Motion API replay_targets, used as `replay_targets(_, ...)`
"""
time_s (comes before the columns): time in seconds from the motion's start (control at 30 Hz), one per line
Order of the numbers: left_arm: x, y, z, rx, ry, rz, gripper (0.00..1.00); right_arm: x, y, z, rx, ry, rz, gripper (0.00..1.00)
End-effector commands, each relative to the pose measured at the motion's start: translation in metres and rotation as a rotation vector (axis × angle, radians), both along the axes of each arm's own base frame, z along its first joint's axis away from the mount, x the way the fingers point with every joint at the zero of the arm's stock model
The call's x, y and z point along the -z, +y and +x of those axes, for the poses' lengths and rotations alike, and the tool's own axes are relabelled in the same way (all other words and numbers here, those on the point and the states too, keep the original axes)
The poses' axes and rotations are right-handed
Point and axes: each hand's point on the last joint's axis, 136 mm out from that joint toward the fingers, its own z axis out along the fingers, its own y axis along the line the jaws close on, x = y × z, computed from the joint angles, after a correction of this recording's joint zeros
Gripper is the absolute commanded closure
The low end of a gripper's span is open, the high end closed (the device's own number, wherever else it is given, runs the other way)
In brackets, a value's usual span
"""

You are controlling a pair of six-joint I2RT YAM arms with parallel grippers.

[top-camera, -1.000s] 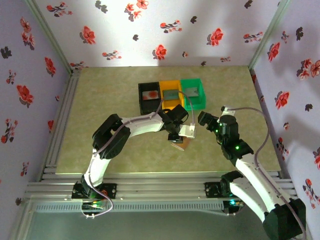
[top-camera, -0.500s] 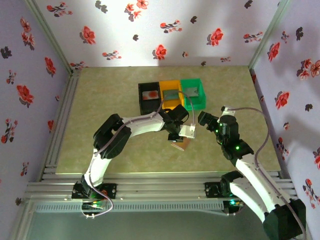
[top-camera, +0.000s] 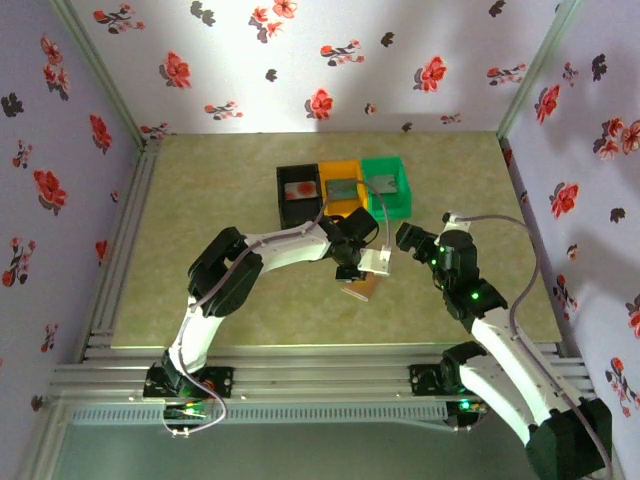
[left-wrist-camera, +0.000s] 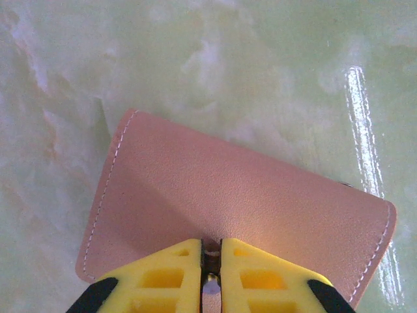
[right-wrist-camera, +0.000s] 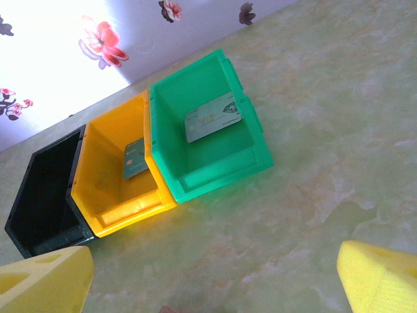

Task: Take the credit cards out of the card holder

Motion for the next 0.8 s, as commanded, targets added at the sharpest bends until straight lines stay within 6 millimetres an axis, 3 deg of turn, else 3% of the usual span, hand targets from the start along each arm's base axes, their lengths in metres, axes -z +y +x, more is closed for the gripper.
replay_targets(0.0,0.005,0.014,0.003,-0.059,0.026,0.063,1.00,-0.004,-0.002,0.000,0.016,-0.016,0.017,0.03)
replay_targets(0.37,-0.029,0.016,0.022,-0.234,0.074,-0.008,1.00,0.005,0.004,0.001,-0.004,0.018,0.039,0.04)
replay_targets(0.57,-0.048,0.015,0.023,-0.299,0.075,-0.129,1.00,0.013,0.008,0.002,-0.025,0.057,0.086,0.04)
replay_targets(0.77,-0.063,0.012,0.020,-0.361,0.090,-0.266,1.00,0.040,0.028,-0.002,-0.081,0.154,0.219,0.07)
